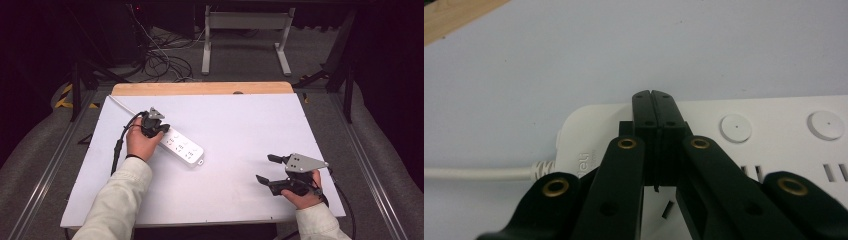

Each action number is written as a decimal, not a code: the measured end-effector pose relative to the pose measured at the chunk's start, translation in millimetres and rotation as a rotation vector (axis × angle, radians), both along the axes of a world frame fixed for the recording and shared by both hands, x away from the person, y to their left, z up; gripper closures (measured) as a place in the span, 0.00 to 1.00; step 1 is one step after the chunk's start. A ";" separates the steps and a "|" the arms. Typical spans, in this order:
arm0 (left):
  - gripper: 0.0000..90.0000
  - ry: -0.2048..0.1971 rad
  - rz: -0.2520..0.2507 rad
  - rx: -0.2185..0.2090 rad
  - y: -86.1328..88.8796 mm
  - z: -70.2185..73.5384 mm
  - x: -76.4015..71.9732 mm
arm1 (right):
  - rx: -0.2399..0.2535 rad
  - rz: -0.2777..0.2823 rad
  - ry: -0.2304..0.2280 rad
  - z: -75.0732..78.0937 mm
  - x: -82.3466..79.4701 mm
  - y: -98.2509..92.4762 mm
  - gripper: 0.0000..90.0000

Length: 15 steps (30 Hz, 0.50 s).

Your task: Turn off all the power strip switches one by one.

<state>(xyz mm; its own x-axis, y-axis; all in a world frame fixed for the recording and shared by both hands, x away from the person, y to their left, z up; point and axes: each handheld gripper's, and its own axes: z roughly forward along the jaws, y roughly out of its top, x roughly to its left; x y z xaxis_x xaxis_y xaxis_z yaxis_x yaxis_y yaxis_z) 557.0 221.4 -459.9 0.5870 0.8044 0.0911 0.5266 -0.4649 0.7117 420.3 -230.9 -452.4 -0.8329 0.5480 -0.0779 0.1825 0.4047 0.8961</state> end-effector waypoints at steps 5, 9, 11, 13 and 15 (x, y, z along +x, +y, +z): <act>1.00 -0.044 0.002 -0.096 9.9 13.1 -5.7 | 0.002 -0.004 -0.002 -0.1 1.0 -2.0 0.24; 1.00 -0.070 -0.034 -0.114 12.8 25.1 -15.1 | 0.001 -0.008 0.002 -0.9 2.7 -2.5 0.24; 1.00 -0.079 -0.042 -0.131 13.0 28.8 -17.9 | 0.000 -0.009 0.005 -1.3 3.0 -2.1 0.24; 1.00 -0.091 -0.053 -0.129 12.3 30.8 -19.6 | -0.003 -0.009 0.006 -1.2 2.5 -1.5 0.24; 1.00 -0.094 -0.057 -0.122 10.5 32.3 -22.4 | -0.004 -0.008 0.001 -0.9 1.9 -1.2 0.24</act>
